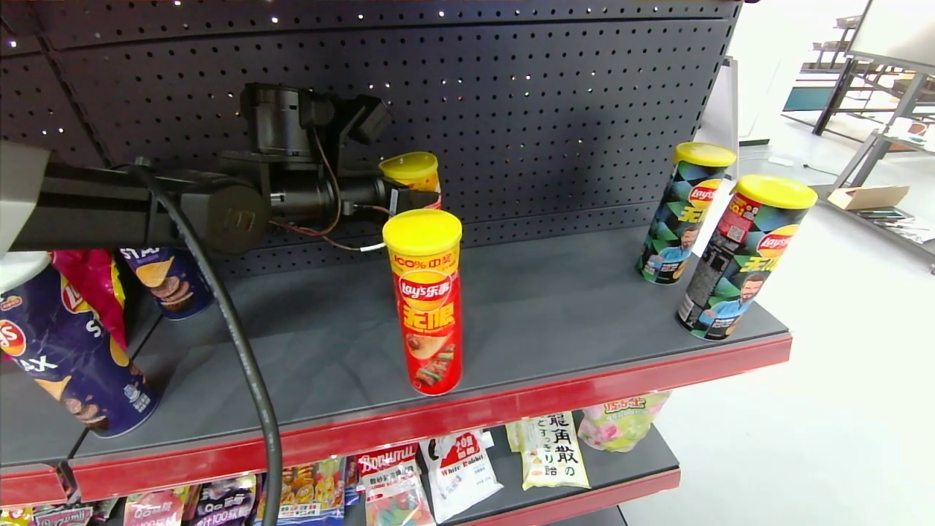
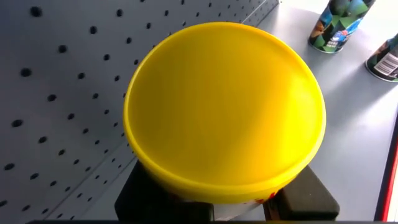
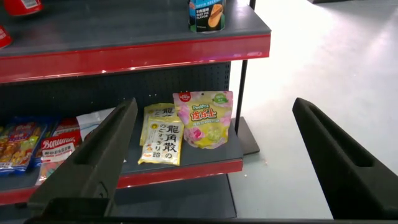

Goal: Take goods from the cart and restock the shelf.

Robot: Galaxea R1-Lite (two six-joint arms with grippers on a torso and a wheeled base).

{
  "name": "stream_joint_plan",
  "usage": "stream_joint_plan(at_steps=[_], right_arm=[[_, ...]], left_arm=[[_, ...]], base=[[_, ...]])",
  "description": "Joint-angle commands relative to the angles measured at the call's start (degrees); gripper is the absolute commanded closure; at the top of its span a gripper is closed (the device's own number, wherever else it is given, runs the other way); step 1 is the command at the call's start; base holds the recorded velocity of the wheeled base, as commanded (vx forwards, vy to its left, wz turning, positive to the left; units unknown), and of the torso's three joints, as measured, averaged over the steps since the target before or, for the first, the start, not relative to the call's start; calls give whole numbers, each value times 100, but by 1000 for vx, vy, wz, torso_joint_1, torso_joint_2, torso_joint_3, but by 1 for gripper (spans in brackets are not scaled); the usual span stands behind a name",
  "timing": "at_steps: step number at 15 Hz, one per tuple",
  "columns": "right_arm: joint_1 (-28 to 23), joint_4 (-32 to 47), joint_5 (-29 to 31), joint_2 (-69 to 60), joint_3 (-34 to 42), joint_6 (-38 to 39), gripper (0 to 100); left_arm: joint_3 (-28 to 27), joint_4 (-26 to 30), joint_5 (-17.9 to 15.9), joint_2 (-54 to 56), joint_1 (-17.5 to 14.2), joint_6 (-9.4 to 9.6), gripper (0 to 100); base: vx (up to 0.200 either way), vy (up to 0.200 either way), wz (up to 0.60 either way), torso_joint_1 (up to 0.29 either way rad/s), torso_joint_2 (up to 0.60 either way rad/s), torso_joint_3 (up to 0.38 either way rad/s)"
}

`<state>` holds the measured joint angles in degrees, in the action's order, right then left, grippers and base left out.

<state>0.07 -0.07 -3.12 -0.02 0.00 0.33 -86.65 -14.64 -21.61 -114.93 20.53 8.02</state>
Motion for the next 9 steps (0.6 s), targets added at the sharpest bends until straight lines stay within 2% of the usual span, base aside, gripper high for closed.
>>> stream_joint_plan(at_steps=[1, 9], right_arm=[[1, -1, -4, 11, 0, 2, 0], [1, -1, -4, 2, -9, 2, 0]], left_arm=[[17, -12, -1, 15, 21, -2, 100], [96, -30, 8, 6, 74, 6, 100]], base=[[0, 0, 0, 0, 0, 0], [0, 0, 0, 0, 0, 0]])
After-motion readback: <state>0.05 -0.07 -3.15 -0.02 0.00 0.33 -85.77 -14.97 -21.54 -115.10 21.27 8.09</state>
